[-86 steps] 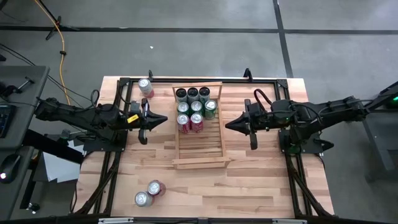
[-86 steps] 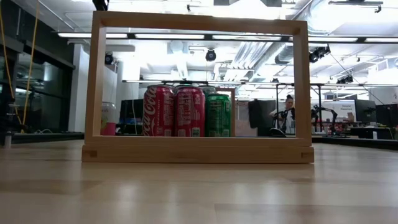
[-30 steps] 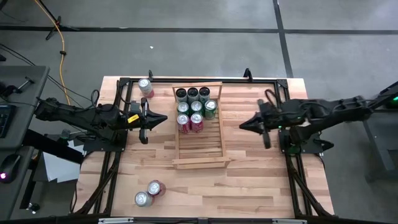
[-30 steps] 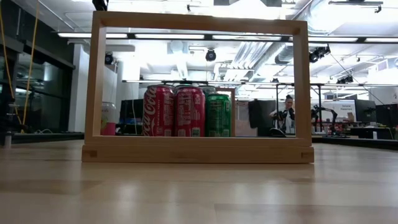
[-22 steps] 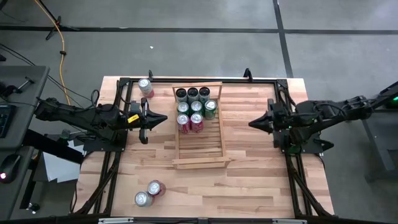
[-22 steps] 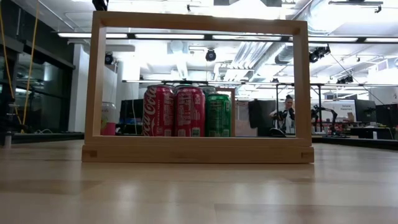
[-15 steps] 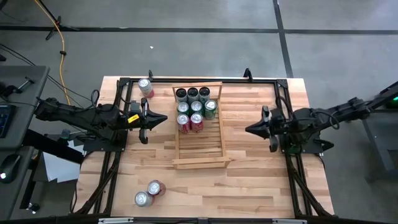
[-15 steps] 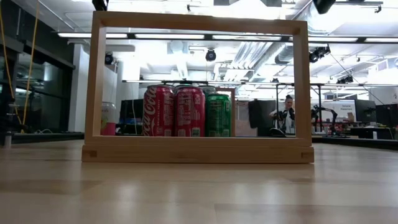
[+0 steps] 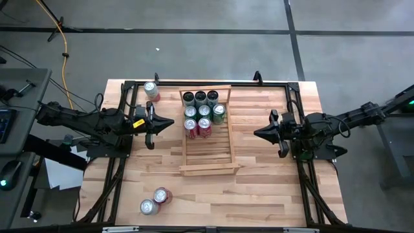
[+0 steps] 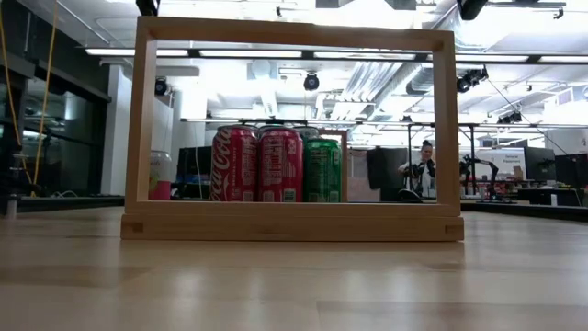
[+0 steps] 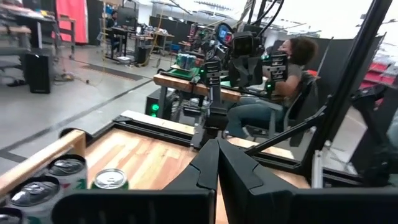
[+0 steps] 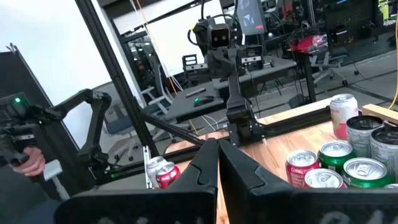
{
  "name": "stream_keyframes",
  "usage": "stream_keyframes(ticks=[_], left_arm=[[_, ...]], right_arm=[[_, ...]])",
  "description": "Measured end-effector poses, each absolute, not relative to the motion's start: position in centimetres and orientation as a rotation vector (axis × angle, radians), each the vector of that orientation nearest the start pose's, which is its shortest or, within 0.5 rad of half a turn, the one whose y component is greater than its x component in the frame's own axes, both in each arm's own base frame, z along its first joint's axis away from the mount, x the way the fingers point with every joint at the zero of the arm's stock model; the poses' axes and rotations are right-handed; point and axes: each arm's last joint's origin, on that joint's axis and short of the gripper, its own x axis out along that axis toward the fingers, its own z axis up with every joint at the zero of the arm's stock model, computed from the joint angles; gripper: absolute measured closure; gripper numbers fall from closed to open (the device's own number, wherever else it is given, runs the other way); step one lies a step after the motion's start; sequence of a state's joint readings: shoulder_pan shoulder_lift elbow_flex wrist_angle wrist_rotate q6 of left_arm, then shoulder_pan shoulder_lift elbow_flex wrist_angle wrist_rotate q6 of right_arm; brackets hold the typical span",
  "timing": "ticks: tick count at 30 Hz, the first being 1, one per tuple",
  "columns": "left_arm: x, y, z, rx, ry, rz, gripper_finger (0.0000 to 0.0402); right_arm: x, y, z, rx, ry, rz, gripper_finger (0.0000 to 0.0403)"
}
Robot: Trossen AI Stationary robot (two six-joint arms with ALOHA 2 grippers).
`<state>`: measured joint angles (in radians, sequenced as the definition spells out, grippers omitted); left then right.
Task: Place canned beverage on shelf
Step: Put the red can on the shelf aligned with the other red cans
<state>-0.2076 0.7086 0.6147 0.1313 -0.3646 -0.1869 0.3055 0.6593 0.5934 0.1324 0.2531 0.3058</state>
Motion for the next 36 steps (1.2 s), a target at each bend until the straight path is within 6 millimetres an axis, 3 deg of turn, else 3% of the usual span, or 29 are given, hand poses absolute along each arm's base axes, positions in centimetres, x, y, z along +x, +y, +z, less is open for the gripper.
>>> stream_keyframes(ticks=[6, 18, 23, 28, 36], left_arm=[[16.23, -2.26, 31.53, -0.191, -0.05, 0.189, 0.0345], [16.22, -2.25, 31.56, -0.218, -0.056, 0.192, 0.0118], [16.23, -2.25, 31.54, -0.241, -0.056, 0.192, 0.0051], [16.23, -2.25, 31.53, -0.217, -0.053, 0.192, 0.0017], [16.17, -2.26, 32.07, -0.221, -0.066, 0.185, 0.0016]], right_arm=[[15.04, 3.98, 31.54, 0.332, -0.056, 0.062, 0.0403], [15.04, 3.99, 31.53, 0.332, -0.056, 0.063, 0.0403], [15.04, 3.98, 31.53, 0.333, -0.056, 0.06, 0.0403], [15.04, 3.97, 31.53, 0.332, -0.056, 0.057, 0.0403], [15.04, 3.96, 31.53, 0.332, -0.056, 0.056, 0.0402]])
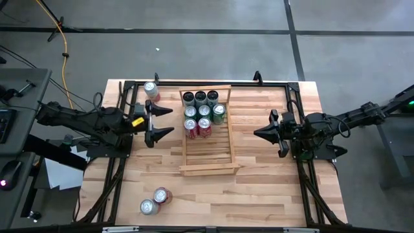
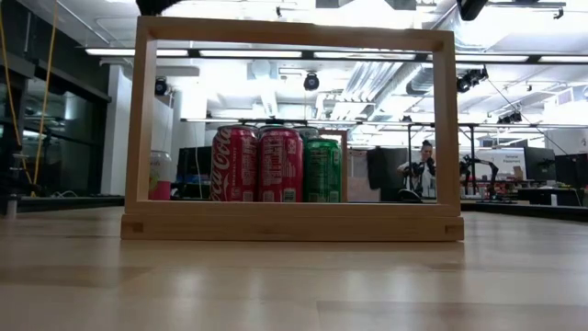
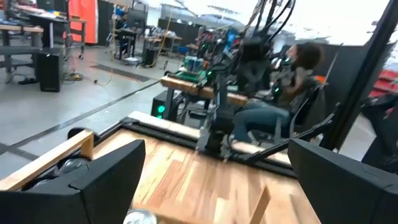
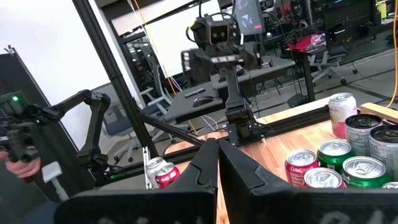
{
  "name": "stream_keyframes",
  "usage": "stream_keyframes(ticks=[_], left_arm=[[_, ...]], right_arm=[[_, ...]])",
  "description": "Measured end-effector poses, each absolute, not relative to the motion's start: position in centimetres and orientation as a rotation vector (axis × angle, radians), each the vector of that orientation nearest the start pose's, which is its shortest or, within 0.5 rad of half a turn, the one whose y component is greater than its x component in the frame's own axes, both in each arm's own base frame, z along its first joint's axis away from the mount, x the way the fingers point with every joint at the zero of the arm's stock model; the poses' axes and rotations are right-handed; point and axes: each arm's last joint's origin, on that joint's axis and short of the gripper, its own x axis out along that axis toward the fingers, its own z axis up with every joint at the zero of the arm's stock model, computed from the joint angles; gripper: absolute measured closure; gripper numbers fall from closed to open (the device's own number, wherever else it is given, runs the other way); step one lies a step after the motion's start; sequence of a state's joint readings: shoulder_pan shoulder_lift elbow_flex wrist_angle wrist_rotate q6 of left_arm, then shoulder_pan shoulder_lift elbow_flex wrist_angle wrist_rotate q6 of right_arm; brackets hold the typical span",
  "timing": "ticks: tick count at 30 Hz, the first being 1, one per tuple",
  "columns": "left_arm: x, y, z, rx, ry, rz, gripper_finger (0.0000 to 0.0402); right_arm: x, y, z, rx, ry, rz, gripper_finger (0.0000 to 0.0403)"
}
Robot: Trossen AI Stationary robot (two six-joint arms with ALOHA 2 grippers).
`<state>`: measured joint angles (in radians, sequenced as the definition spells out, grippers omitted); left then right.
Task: Place canned beverage on shelf
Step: Put the red can on the shelf aligned with the other red cans
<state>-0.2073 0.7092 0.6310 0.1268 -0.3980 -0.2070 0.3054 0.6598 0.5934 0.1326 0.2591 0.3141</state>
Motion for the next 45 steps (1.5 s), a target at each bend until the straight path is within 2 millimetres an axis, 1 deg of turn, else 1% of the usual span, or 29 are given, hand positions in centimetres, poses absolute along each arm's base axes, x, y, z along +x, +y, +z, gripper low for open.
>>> stream_keyframes(ticks=[3, 5, 8, 10, 13, 15, 17, 19, 21, 24, 27, 29, 32, 35, 39, 42, 45], left_arm=[[16.0, -2.3, 33.8, -0.234, -0.111, 0.137, 0.0016], [16.1, -2.4, 35.0, -0.237, -0.106, 0.13, 0.0016], [16.2, -2.5, 36.8, -0.251, 0.006, 0.138, 0.0016], [16.4, -2.7, 38.0, -0.269, 0.131, 0.145, 0.0016], [16.9, -3.6, 39.4, -0.313, 0.371, 0.129, 0.0016], [17.4, -4.5, 40.0, -0.36, 0.538, 0.113, 0.0016], [17.8, -5.7, 40.0, -0.407, 0.712, 0.101, 0.0016], [18.4, -7.3, 39.5, -0.454, 0.889, 0.092, 0.0016], [18.9, -9.2, 38.3, -0.48, 1.059, 0.098, 0.0016], [19.3, -12.1, 36.4, -0.498, 1.237, 0.122, 0.0016], [19.9, -14.9, 34.7, -0.545, 1.311, 0.195, 0.0016], [20.4, -16.1, 33.8, -0.625, 1.327, 0.27, 0.0016], [21.4, -17.4, 32.7, -0.799, 1.313, 0.398, 0.0016], [22.2, -18.3, 31.4, -0.907, 1.39, 0.492, 0.0016], [23.2, -19.6, 29.4, -0.958, 1.504, 0.563, 0.0016], [24.1, -20.2, 28.5, -0.973, 1.494, 0.572, 0.0016], [24.5, -20.4, 27.8, -0.958, 1.473, 0.6, 0.0016]], right_arm=[[15.1, 3.9, 31.5, 0.335, -0.057, 0.035, 0.0402], [15.1, 3.9, 31.5, 0.334, -0.058, 0.029, 0.0402], [15.1, 3.9, 31.5, 0.334, -0.057, 0.028, 0.0402], [15.1, 3.9, 31.5, 0.335, -0.057, 0.028, 0.0402], [15.1, 3.9, 31.4, 0.368, -0.052, 0.029, 0.0402], [15.1, 3.9, 31.3, 0.4, -0.034, 0.026, 0.0402], [15.1, 3.9, 31.0, 0.412, -0.009, 0.022, 0.0402], [15.1, 3.9, 30.8, 0.421, 0.013, 0.018, 0.0402], [15.1, 3.9, 30.5, 0.419, 0.038, 0.013, 0.0402], [15.1, 3.9, 30.3, 0.412, 0.061, 0.008, 0.0402], [15.1, 3.9, 30.1, 0.403, 0.082, 0.003, 0.0402], [15.1, 3.9, 30.0, 0.394, 0.091, 0.001, 0.0402], [15.1, 3.9, 29.8, 0.386, 0.11, -0.003, 0.0402], [15.0, 3.9, 29.5, 0.376, 0.139, -0.008, 0.0402], [14.9, 3.9, 29.1, 0.364, 0.182, -0.009, 0.0402], [14.9, 3.9, 28.8, 0.354, 0.215, -0.015, 0.0402], [14.8, 3.9, 28.5, 0.348, 0.242, -0.018, 0.0402]])
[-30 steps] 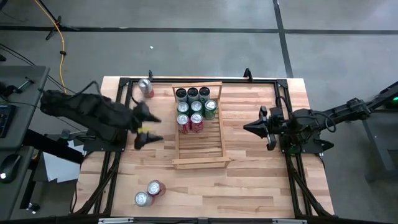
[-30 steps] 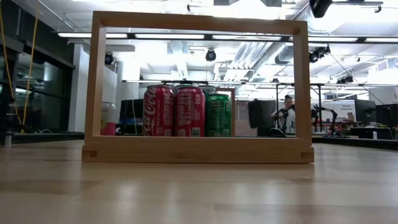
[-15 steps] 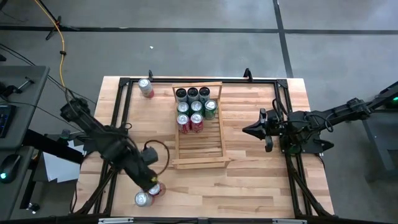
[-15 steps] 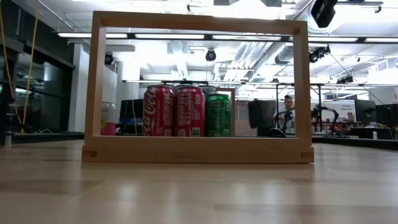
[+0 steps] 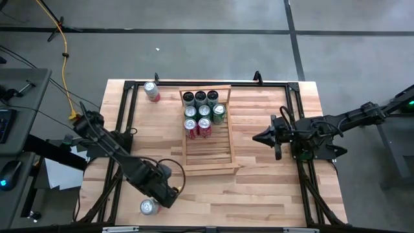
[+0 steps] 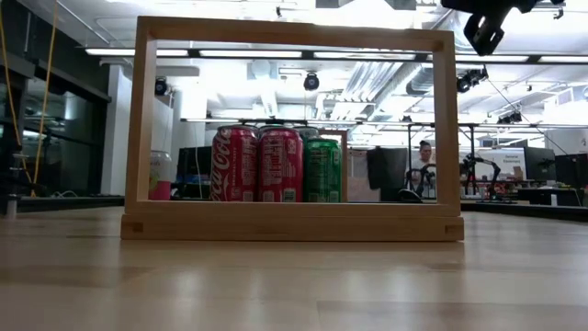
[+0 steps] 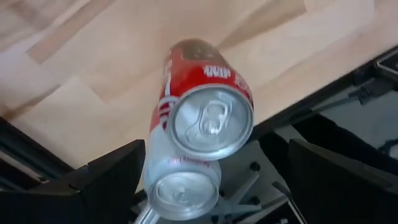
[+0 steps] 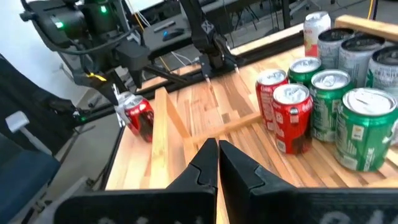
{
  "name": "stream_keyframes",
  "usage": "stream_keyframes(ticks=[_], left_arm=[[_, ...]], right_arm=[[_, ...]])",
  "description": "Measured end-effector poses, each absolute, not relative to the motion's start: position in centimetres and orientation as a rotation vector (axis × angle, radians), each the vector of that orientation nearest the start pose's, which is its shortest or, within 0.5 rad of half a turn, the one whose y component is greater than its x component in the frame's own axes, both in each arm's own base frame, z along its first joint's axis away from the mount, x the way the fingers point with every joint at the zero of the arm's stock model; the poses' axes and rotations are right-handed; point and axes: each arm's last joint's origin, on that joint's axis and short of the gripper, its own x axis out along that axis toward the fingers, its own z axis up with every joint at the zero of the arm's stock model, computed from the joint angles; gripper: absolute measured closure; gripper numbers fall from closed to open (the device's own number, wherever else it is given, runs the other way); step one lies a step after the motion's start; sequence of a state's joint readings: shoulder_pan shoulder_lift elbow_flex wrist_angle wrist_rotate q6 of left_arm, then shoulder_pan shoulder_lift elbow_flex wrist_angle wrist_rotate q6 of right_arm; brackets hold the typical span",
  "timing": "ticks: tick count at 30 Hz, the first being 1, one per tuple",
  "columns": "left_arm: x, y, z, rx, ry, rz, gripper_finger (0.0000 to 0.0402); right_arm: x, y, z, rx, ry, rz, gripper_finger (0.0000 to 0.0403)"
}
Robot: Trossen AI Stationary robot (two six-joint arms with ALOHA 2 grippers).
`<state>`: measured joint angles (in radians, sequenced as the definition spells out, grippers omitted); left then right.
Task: Place canned beverage on shelf
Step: Put the red can on the shelf aligned with the other red cans
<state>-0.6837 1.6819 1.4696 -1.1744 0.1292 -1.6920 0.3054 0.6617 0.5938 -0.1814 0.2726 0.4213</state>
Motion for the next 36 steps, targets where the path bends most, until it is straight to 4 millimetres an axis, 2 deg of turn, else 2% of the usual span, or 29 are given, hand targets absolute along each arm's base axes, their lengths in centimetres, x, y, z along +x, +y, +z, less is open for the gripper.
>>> stream_keyframes(ticks=[13, 22, 30, 36], left_arm=[[25.3, -21.0, 26.0, -0.839, 1.446, 0.62, 0.0016], [24.3, -22.0, 25.9, -0.778, 1.433, 0.599, 0.0016], [24.1, -22.1, 25.9, -0.759, 1.419, 0.605, 0.0016], [24.1, -22.1, 24.3, -0.787, 1.435, 0.607, 0.0016]], right_arm=[[14.8, 3.8, 28.3, 0.437, 0.265, -0.037, 0.0402], [14.8, 3.8, 28.3, 0.442, 0.265, -0.038, 0.0402], [14.8, 3.8, 28.3, 0.443, 0.262, -0.046, 0.0402], [14.8, 3.8, 28.3, 0.441, 0.262, -0.05, 0.0402]])
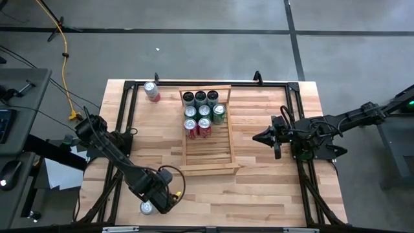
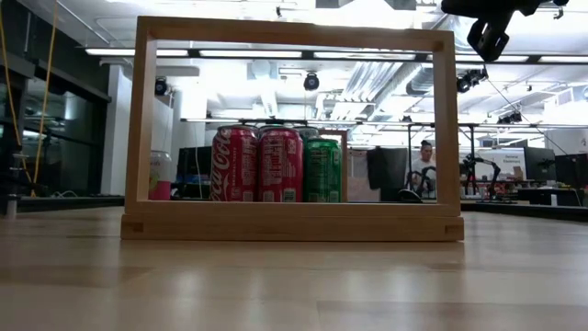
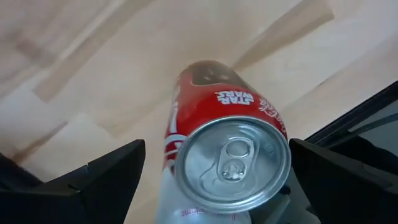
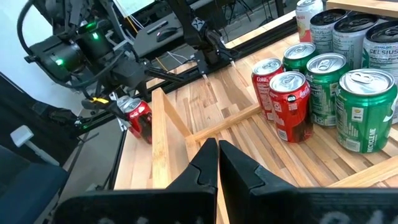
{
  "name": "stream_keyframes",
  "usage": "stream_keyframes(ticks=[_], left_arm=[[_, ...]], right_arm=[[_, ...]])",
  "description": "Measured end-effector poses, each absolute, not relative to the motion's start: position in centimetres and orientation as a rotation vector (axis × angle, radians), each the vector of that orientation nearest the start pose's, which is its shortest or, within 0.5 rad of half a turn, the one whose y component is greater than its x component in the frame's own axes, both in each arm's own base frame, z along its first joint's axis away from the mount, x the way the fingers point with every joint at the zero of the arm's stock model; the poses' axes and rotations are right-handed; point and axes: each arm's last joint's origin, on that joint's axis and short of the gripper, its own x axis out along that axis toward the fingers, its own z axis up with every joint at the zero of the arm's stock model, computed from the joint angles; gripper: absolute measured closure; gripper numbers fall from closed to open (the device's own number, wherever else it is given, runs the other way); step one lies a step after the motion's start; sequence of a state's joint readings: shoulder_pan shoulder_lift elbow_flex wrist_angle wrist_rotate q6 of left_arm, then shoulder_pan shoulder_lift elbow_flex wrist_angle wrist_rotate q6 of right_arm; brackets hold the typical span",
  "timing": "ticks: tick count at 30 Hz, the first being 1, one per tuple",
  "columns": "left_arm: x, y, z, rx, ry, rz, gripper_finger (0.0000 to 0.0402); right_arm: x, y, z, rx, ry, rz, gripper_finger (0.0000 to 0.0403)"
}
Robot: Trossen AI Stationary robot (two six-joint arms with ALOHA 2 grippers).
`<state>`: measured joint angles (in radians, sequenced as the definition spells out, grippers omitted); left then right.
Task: Place canned beverage on shelf
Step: Put the red can on the shelf aligned with the other red cans
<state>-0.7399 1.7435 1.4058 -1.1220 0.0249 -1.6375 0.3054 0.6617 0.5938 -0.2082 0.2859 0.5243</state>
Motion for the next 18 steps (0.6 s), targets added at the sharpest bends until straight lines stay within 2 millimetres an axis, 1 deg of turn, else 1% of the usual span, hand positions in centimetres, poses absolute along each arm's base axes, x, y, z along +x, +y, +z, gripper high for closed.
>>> stream_keyframes(ticks=[2, 7, 12, 15, 18], left_arm=[[24.14, -22.14, 23.74, -0.798, 1.433, 0.599, 0.0016], [23.99, -22.02, 23.13, -0.794, 1.437, 0.612, 0.0016], [24.07, -21.81, 23.0, -0.766, 1.441, 0.598, 0.0021], [24.28, -21.62, 23.0, -0.756, 1.442, 0.583, 0.0039], [24.5, -21.37, 23.0, -0.745, 1.444, 0.572, 0.0076]], right_arm=[[14.75, 3.79, 28.28, 0.441, 0.263, -0.05, 0.0402], [14.71, 3.78, 28.13, 0.435, 0.279, -0.055, 0.0402], [14.64, 3.76, 27.91, 0.427, 0.301, -0.06, 0.0402], [14.63, 3.76, 27.89, 0.426, 0.304, -0.061, 0.0402], [14.63, 3.76, 27.89, 0.42, 0.305, -0.06, 0.0402]])
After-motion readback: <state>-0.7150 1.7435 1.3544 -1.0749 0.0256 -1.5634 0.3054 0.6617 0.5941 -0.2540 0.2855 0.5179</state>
